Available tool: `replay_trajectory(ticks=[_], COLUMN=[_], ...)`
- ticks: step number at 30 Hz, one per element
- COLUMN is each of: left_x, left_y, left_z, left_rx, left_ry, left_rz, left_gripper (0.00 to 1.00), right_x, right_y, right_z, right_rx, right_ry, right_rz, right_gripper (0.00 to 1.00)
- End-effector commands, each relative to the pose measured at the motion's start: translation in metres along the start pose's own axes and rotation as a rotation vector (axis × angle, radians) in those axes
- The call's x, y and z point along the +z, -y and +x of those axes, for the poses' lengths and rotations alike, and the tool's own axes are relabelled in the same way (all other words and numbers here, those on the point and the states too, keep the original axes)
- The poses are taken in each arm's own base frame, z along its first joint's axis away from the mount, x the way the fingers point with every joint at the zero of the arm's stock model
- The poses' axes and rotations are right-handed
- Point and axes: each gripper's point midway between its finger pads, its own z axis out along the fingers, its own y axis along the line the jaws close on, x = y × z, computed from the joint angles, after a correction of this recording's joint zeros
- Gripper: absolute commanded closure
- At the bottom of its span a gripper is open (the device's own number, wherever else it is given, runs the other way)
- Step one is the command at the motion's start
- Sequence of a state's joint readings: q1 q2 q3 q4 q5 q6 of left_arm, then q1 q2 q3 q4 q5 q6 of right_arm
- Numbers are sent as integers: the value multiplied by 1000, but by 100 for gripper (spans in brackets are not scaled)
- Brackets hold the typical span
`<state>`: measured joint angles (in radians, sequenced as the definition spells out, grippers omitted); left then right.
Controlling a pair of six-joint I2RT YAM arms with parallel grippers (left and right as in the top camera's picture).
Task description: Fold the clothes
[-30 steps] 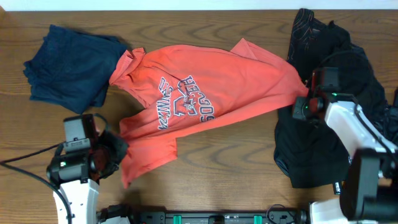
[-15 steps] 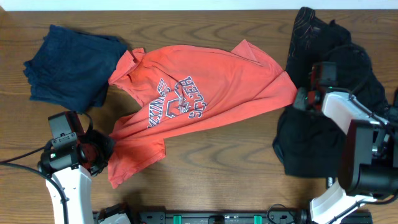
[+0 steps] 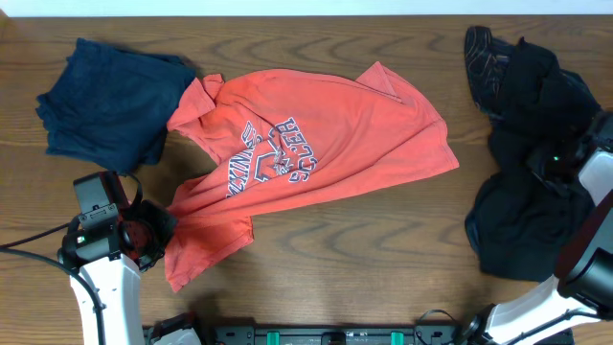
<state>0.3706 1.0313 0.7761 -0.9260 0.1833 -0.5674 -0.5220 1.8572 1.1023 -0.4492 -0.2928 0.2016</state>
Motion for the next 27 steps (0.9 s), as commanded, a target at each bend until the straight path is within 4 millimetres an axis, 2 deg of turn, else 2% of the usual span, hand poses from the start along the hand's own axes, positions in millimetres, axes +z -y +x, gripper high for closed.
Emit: replay_trajectory(ticks=[1, 4, 6, 9, 13, 17, 18, 19, 21, 22, 23, 25, 27], left_x=[-3, -3, -3, -3, -3, -3, -3, -3, -3, -3, -3, -3, -3], left_y=[-1, -2, -3, -2, -3, -3, -3, -3, -3, -3, -3, -3, -3], left_z=[-5, -4, -4, -4, -3, -3, -3, -3, -3, -3, -3, -3, -3], left_rx=[13, 13, 13, 13, 32, 38, 38, 38, 38, 38, 38, 39, 38], left_ry=[20, 15, 13, 13, 12, 10, 10, 10, 10, 10, 10, 11, 10], left_rz=[-11, -15, -17, -17, -17, -19, -19, -19, -19, -19, -19, -18, -18], left_gripper=[94, 94, 94, 94, 94, 94, 94, 94, 94, 94, 94, 94, 94], right_x=[-30, -19, -4, 21, 51, 73, 77, 79, 75, 69, 62, 35, 4], right_y=[-98, -125, -132, -136, -138, -142, -143, -144, -145, -147, -149, -153, -157], right_z=[6, 29, 43, 65, 93, 109, 112, 115, 123, 128, 134, 146, 149], right_rx=[-314, -461, -521, -599, -646, -632, -624, -616, -611, -604, -594, -568, -545], right_ry=[13, -26, -50, -98, -174, -206, -212, -220, -254, -280, -313, -395, -448], right_rz=[-338, -329, -253, -140, -78, -79, -79, -78, -91, -108, -127, -154, -157], right_gripper=[68, 57, 45, 36, 32, 33, 38, 51, 87, 97, 99, 99, 99])
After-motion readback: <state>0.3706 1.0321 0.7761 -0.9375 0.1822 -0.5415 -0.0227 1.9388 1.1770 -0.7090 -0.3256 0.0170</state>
